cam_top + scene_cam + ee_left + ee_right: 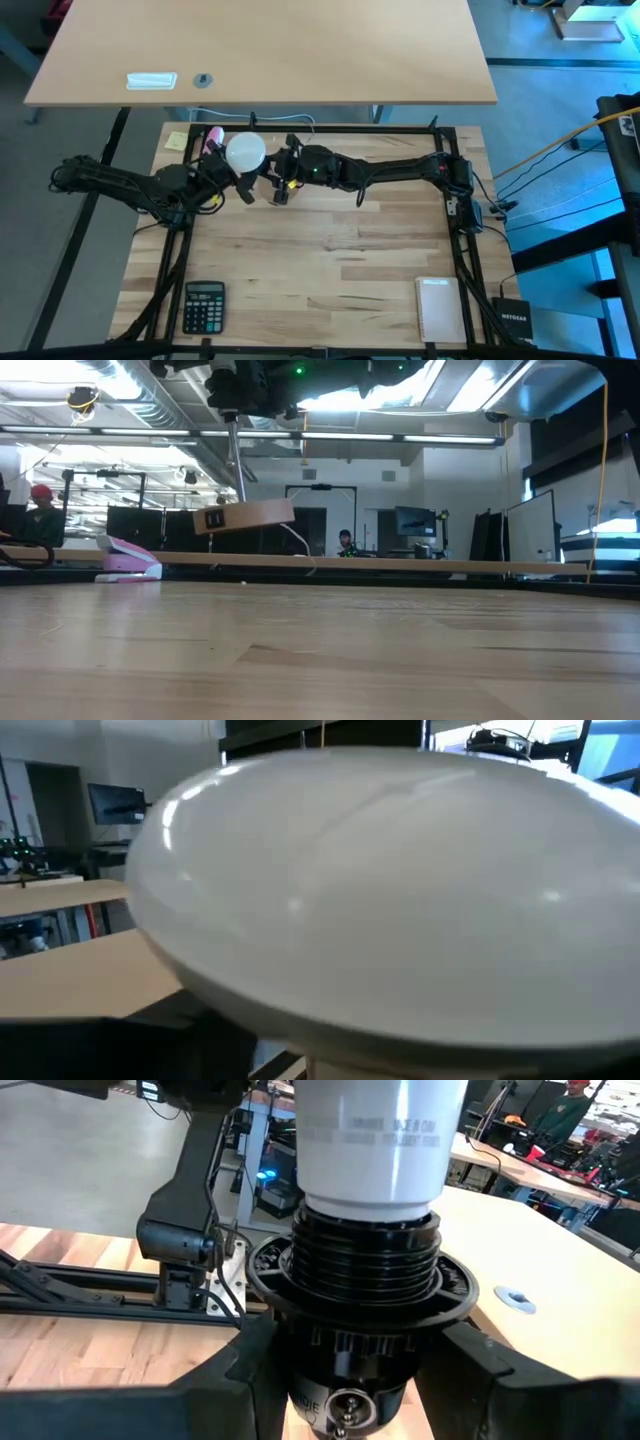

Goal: Screw lightbulb
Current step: Insert the lightbulb into the desk lamp

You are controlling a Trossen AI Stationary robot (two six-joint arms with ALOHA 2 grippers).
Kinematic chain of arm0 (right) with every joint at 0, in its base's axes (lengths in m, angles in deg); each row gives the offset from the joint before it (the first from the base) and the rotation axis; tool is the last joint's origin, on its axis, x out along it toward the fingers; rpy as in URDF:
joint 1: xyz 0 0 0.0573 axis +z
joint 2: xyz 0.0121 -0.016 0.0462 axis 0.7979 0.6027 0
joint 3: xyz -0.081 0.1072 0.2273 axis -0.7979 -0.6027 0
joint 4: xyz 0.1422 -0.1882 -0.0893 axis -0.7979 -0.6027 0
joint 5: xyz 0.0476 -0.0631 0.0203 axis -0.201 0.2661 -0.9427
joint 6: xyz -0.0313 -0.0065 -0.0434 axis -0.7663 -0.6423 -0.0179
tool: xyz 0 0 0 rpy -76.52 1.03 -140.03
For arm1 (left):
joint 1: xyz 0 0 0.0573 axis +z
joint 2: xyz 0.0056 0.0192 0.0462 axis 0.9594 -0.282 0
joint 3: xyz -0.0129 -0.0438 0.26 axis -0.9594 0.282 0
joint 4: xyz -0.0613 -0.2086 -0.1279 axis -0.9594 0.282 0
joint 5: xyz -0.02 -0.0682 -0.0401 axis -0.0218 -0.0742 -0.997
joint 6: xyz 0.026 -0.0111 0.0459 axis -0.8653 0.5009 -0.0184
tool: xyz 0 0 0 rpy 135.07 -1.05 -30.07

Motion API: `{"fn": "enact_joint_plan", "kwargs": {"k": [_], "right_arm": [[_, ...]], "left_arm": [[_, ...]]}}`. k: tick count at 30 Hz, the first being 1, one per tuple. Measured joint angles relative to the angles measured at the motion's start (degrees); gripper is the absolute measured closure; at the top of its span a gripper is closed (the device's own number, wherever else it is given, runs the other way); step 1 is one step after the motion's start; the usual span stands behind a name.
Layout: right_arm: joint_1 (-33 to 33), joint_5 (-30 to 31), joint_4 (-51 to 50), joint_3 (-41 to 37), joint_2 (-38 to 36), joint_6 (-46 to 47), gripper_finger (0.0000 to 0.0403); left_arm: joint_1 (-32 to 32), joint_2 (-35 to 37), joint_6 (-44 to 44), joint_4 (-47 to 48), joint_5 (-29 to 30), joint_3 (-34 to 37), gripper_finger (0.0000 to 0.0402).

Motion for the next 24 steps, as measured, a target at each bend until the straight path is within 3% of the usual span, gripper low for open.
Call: {"fn": "enact_joint_plan", "kwargs": {"k": [5, 13, 17, 24], "right_arm": [[0.0, -0.5, 0.4, 0.0, 0.0, 0.0, 0.0233], [1.0, -4.0, -0.5, 0.0, -0.2, -0.4, 0.0233], [2.2, -11.0, -3.1, 0.0, -1.6, -1.3, 0.0233], [3.0, -32.4, -5.3, 0.3, -3.1, 0.3, 0.0233]], "left_arm": [[0.0, 0.0, -2.7, 0.2, -0.3, 0.0, 0.0241], [-1.4, 0.0, -4.2, 2.5, -2.8, 0.0, 0.0249], [-3.4, 0.9, -2.8, 3.6, -8.3, 0.0, 0.0250], [-4.4, 2.3, 4.4, 7.0, -25.6, -0.2, 0.0252]]}}
